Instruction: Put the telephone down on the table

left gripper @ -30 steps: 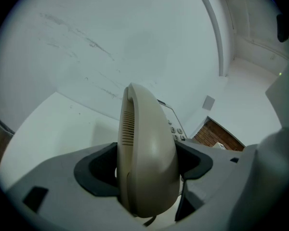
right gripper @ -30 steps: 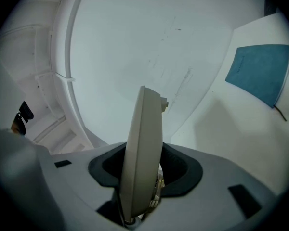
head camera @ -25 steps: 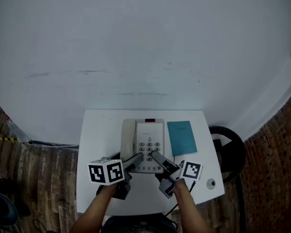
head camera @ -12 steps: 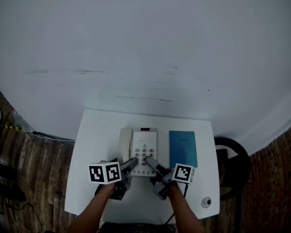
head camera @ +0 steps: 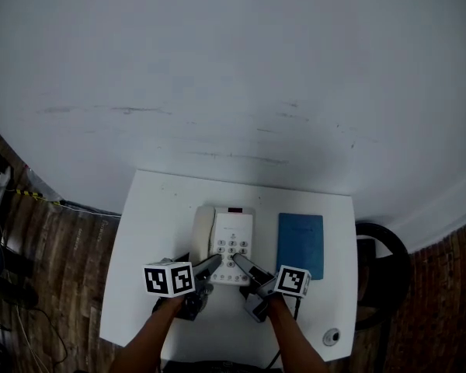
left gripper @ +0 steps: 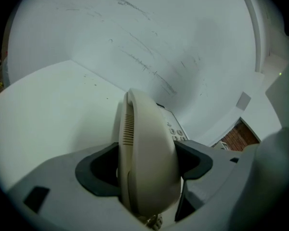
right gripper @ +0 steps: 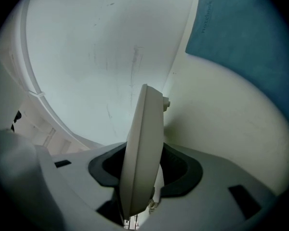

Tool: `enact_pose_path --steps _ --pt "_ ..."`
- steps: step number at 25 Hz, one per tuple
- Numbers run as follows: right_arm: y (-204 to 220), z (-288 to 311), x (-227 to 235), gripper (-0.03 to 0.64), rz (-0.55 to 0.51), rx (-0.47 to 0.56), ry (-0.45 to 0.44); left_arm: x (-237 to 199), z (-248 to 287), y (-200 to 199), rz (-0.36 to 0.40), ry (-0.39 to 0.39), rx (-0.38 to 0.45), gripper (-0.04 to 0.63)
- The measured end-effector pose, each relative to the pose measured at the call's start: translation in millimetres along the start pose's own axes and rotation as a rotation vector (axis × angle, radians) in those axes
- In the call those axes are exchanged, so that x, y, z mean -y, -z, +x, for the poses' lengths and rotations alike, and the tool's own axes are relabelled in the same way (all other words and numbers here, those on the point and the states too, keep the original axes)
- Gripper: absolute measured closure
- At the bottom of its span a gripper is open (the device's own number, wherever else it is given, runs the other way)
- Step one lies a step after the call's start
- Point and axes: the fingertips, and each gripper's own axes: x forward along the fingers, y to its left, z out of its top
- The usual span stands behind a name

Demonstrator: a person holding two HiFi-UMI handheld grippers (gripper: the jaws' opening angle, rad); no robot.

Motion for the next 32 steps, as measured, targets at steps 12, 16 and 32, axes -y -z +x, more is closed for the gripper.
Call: enact_pose_path --steps 12,16,32 --pt "6 0 15 0.433 -0.060 -0.036 0.095 -8 9 9 0.041 0.031 0.034 0.241" --pt "6 0 17 0.426 -0.085 -0.035 0.145 -9 11 12 0.041 0.040 0.042 0.241" --pt "14 -3 30 0.364 -0.201 -0.093 0.361 -8 16 19 0.103 0.010 -0.003 0.241"
